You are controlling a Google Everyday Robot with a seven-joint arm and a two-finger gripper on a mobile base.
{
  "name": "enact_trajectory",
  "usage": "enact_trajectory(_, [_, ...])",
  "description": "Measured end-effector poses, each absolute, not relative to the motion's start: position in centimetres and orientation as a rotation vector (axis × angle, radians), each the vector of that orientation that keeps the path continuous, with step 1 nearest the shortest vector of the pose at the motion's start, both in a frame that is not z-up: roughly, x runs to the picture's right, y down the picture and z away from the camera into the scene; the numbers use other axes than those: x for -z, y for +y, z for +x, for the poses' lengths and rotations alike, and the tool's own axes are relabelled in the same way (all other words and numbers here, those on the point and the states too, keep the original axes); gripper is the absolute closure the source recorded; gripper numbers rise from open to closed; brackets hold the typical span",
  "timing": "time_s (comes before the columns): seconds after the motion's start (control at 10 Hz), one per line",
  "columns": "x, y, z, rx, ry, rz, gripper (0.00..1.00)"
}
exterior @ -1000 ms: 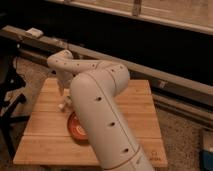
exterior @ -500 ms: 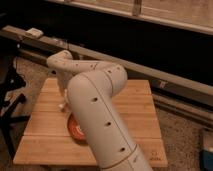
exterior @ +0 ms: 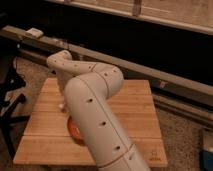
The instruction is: Place the bottle in the ceramic bowl
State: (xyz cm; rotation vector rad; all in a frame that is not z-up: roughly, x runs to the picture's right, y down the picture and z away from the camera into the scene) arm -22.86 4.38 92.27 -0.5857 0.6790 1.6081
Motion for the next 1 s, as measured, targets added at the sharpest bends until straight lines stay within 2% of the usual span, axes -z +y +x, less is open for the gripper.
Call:
enact_trajectory(0.5, [-92.8, 6.2, -22.4, -1.579, 0.749, -0.553, 0.35])
enact_trajectory(1.0, [-92.2, 8.7, -17.9, -1.64, 0.795, -0.548, 0.35])
